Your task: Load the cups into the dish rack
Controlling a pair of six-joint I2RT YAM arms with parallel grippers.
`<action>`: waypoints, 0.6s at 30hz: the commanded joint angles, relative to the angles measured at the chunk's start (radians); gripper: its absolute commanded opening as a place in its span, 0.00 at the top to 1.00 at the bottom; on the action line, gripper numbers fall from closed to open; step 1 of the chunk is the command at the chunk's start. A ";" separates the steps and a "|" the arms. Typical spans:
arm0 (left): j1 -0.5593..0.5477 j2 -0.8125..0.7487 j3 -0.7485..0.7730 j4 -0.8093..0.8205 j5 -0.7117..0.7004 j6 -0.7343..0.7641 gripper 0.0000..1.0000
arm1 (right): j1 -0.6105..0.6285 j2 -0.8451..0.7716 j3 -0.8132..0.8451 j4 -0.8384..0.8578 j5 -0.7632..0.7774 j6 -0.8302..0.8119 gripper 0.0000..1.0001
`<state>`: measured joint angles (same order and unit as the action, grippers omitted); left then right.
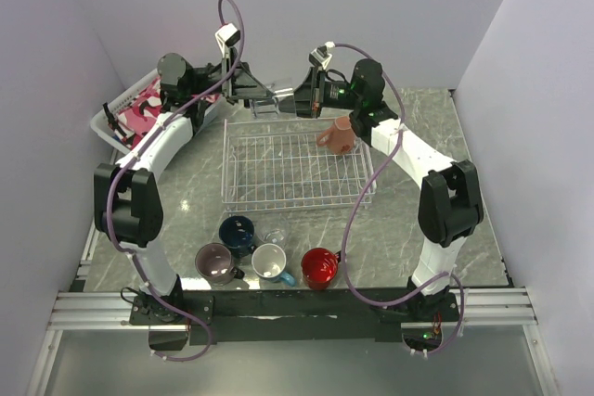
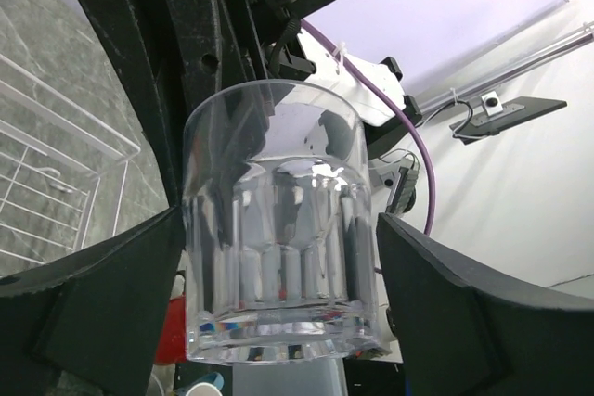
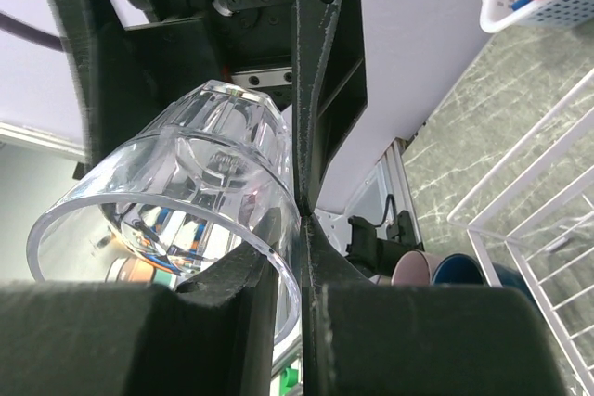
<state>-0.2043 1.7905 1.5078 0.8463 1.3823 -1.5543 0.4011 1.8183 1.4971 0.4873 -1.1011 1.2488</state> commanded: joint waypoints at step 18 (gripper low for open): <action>-0.001 -0.046 0.067 -0.173 0.072 0.129 0.99 | -0.051 -0.049 0.078 -0.254 0.099 -0.190 0.55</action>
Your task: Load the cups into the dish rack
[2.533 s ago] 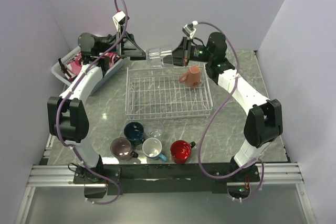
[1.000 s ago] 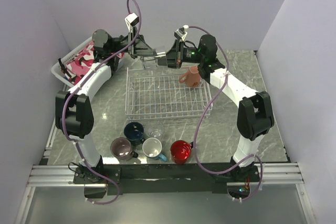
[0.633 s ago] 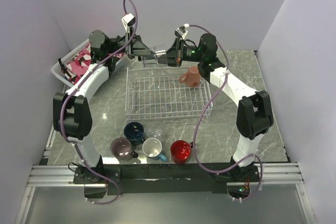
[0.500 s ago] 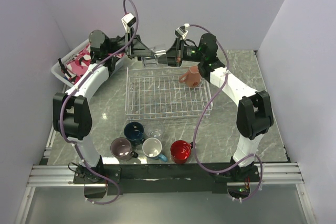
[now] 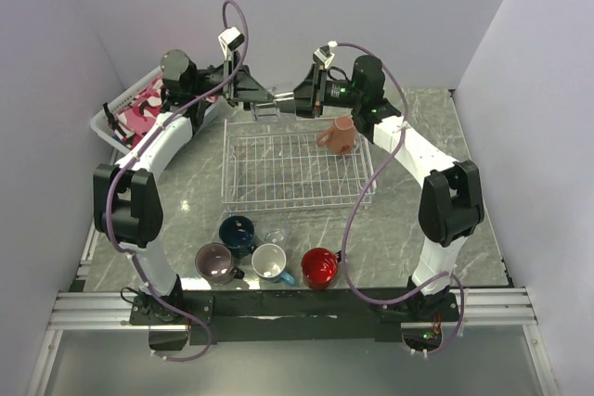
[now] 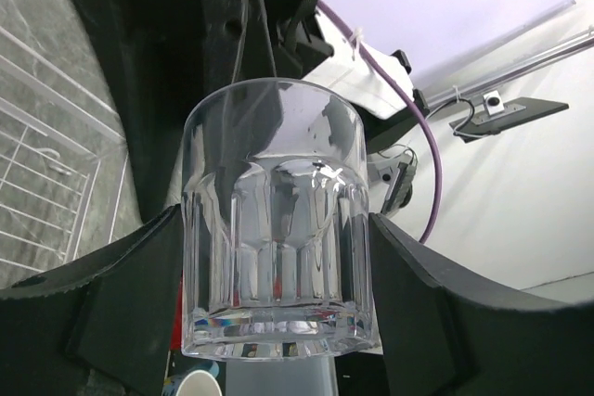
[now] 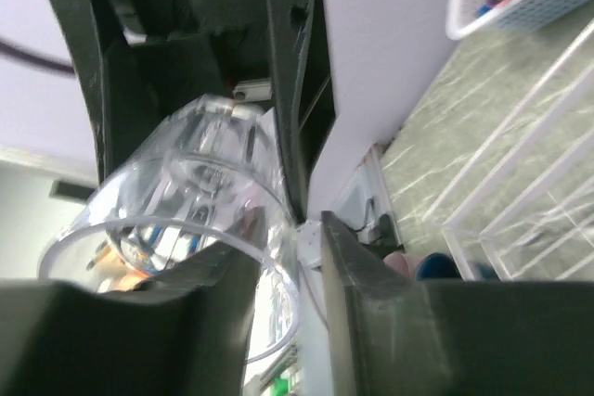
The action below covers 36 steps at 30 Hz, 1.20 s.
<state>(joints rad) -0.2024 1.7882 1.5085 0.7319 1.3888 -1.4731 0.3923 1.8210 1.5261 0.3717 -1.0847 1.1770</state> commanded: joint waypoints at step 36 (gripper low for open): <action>-0.305 0.439 0.879 -1.892 -1.166 1.778 0.99 | -0.374 -0.629 -0.414 -0.550 0.272 -0.395 0.67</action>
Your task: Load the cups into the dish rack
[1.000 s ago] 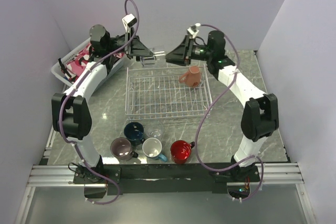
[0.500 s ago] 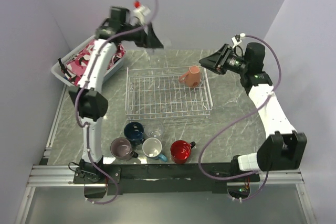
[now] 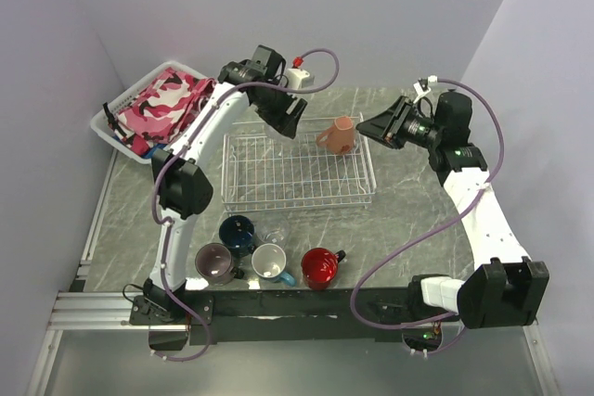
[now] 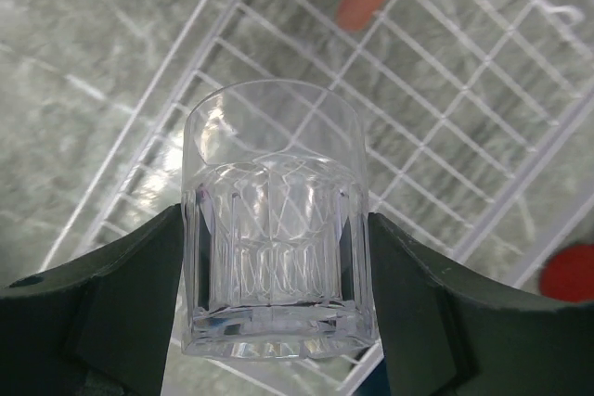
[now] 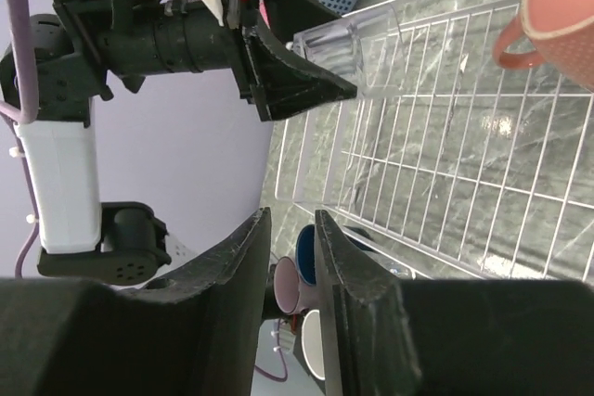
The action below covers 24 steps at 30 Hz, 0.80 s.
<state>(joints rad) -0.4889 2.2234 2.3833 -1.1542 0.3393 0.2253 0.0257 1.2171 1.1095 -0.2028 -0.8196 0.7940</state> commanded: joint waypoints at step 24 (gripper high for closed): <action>-0.080 0.070 -0.176 0.195 -0.158 0.169 0.37 | -0.021 -0.085 -0.088 0.077 -0.007 0.028 0.72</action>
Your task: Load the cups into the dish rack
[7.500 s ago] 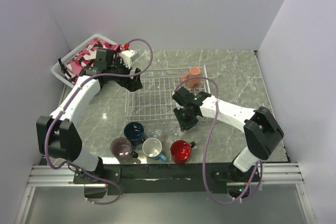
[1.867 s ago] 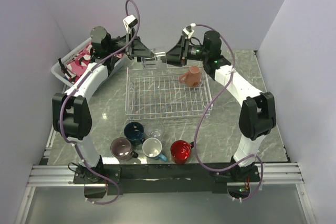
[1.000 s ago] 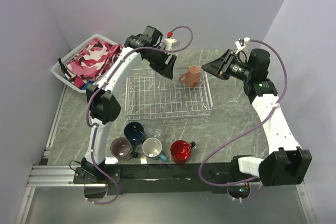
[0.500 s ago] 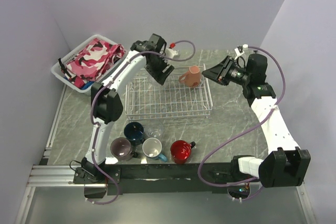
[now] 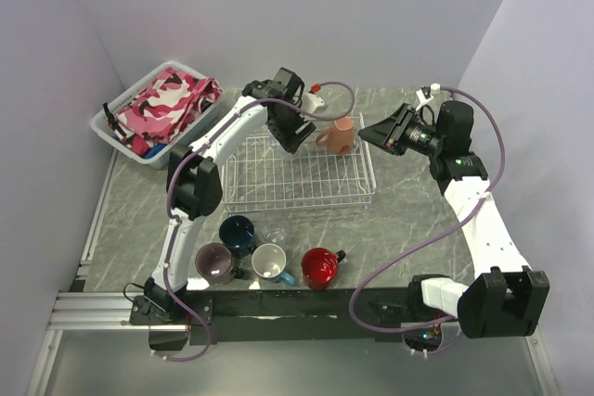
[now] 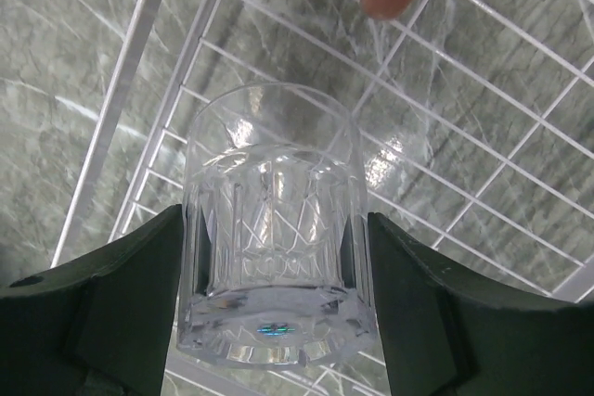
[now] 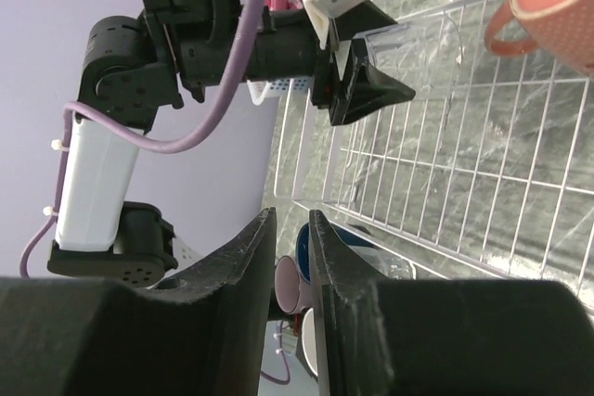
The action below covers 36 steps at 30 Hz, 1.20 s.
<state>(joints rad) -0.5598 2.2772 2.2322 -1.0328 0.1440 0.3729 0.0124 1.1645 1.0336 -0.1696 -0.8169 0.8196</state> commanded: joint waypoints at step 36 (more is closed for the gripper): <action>0.047 -0.004 -0.029 0.304 0.416 -0.290 0.04 | -0.008 -0.029 -0.032 0.048 -0.016 0.001 0.75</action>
<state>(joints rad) -0.5091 2.2955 2.1918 -0.7769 0.4896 0.1291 0.0124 1.1629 1.0092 -0.1463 -0.8238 0.8387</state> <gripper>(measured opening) 0.966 0.252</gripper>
